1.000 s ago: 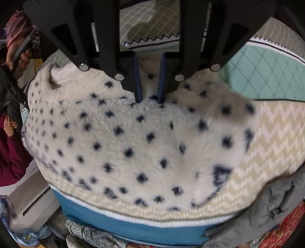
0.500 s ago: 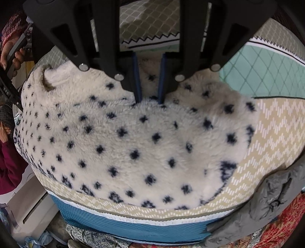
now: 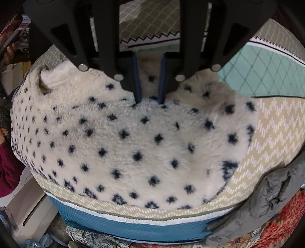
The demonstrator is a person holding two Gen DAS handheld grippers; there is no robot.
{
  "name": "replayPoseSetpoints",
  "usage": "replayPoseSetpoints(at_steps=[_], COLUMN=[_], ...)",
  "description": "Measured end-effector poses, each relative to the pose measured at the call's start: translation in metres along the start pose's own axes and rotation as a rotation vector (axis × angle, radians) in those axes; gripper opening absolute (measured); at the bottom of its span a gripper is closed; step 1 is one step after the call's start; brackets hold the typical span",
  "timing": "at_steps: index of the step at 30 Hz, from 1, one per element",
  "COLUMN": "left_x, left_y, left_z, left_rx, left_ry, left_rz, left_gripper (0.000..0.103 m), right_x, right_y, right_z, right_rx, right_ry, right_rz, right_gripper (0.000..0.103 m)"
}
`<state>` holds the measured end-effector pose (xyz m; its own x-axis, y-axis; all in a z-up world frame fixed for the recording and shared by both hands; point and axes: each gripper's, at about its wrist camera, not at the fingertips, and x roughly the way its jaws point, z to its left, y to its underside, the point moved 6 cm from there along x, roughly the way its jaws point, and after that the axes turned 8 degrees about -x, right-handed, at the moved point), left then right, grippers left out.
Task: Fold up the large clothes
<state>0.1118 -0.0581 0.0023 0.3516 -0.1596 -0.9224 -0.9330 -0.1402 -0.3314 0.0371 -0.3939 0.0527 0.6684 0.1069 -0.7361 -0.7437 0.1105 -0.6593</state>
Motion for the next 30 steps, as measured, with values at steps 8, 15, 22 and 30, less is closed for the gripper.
replayPoseSetpoints(at_steps=[8, 15, 22, 30], left_x=[0.003, 0.007, 0.011, 0.011], left_y=[-0.001, 0.006, 0.011, 0.013], left_z=[-0.005, -0.014, -0.02, -0.028], left_rx=[0.021, 0.065, 0.087, 0.118], left_ry=[-0.006, -0.039, -0.047, -0.118], left_rz=[-0.006, -0.046, -0.081, -0.068], left_gripper=[0.019, 0.019, 0.019, 0.019], right_x=[-0.025, 0.057, 0.061, 0.064], right_y=[-0.039, -0.003, 0.012, 0.016], right_z=[0.026, 0.04, 0.027, 0.029], right_rx=[-0.078, -0.135, -0.074, -0.071], right_ry=[0.005, 0.025, -0.011, 0.005], right_rz=[-0.089, 0.199, 0.155, 0.132], right_gripper=[0.04, 0.042, 0.051, 0.055])
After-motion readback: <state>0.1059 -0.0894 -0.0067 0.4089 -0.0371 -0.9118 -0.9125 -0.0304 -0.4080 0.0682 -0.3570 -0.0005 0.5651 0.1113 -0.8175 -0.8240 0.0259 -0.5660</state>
